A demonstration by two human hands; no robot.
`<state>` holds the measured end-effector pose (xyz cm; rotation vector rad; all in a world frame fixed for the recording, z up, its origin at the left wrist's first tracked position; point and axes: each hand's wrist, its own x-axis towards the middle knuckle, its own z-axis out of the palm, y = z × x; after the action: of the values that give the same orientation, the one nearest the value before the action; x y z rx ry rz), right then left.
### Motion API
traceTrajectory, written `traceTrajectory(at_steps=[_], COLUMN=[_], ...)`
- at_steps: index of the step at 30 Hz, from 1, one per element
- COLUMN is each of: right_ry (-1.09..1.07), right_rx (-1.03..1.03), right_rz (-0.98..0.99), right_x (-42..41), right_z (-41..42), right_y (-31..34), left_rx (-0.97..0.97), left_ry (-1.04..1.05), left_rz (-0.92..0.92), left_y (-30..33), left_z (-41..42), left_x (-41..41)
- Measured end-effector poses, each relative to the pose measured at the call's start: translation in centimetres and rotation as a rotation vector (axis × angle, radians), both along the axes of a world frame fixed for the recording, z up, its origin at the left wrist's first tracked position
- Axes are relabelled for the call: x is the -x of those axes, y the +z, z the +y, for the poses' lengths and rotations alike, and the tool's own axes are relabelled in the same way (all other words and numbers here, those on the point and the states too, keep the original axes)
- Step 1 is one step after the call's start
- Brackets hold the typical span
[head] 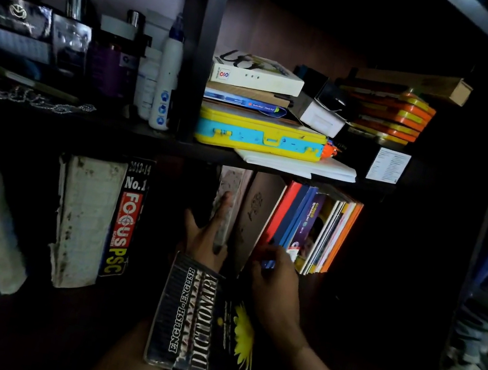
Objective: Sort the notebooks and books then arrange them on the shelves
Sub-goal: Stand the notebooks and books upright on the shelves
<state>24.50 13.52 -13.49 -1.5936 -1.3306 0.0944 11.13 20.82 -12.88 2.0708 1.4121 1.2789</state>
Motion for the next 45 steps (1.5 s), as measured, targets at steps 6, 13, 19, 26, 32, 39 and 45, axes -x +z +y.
traceTrajectory(at_steps=[6, 13, 19, 26, 32, 39, 45], right_ry=[0.418, 0.429, 0.171, 0.084, -0.079, -0.115, -0.152], right_rx=[0.334, 0.506, -0.003, -0.112, -0.26, -0.256, -0.119], right_rz=[-0.357, -0.765, -0.644, 0.092, 0.212, 0.217, 0.055], right_x=[0.2, 0.6, 0.5, 2.7, 2.6, 3.8, 2.8], right_z=[-8.9, -13.5, -12.9, -10.1, -5.6, -0.8, 2.0], right_y=[1.8, 2.5, 1.3, 1.9, 1.4, 0.2, 0.1], left_rx=[0.015, 0.017, 0.119, 0.069, 0.019, 0.015, -0.031], left_ry=[-0.023, 0.016, 0.049, 0.042, 0.033, 0.059, 0.069], left_rz=[-0.039, -0.016, -0.003, 0.106, 0.094, 0.144, 0.209], left_y=[0.0, 0.0, 0.1, 0.6, 0.4, 0.3, 0.5], left_z=[-0.2, -1.5, -1.5, -1.8, -1.6, -1.3, -1.5], left_x=[-0.1, 0.0, 0.4, 0.8, 0.8, 0.6, 0.2])
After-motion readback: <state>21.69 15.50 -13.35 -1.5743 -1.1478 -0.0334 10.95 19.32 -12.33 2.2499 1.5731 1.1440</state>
